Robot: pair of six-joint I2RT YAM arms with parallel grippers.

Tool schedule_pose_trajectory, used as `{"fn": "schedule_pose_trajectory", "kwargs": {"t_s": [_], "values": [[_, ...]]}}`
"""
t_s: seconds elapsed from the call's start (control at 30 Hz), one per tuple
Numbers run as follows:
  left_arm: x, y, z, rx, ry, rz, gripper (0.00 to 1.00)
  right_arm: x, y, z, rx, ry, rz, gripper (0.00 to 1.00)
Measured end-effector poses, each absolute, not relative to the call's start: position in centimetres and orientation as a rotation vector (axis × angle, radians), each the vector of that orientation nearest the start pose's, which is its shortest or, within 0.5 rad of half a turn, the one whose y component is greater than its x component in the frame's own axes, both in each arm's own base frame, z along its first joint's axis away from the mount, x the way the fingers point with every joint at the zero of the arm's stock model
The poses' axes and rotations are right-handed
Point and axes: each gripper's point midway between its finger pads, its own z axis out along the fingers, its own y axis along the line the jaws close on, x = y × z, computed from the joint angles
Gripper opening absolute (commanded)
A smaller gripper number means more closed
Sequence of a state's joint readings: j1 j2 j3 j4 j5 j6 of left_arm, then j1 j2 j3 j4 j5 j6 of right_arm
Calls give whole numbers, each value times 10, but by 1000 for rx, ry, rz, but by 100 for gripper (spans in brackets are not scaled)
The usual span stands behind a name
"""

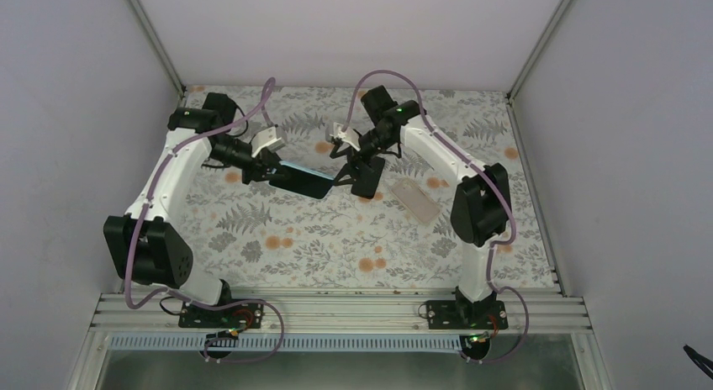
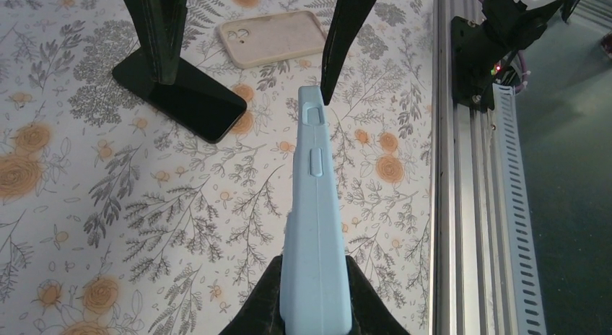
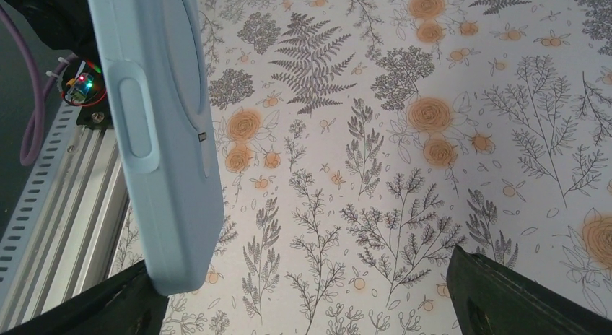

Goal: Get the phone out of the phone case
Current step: Remove the phone case from the phone.

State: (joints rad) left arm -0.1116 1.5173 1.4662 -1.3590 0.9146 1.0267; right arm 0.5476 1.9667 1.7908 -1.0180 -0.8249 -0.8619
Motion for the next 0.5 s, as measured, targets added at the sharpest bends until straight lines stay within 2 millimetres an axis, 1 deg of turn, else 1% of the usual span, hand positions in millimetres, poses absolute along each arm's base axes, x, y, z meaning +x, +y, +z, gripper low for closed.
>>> {"fn": "schedule_pose_trajectory", "kwargs": {"t_s": [0.23,0.33,0.5], "values": [[263,-166,248,1403,1972,-940,2,318,339,194,-1765,1768,1016,98],[263,-165,252,1418,1957,-888,2,322,341,195,-1780,1761,1040,97],[261,-166,254,1451,1950,-819,2,322,343,191,-1833,1750,1089,97]]}}
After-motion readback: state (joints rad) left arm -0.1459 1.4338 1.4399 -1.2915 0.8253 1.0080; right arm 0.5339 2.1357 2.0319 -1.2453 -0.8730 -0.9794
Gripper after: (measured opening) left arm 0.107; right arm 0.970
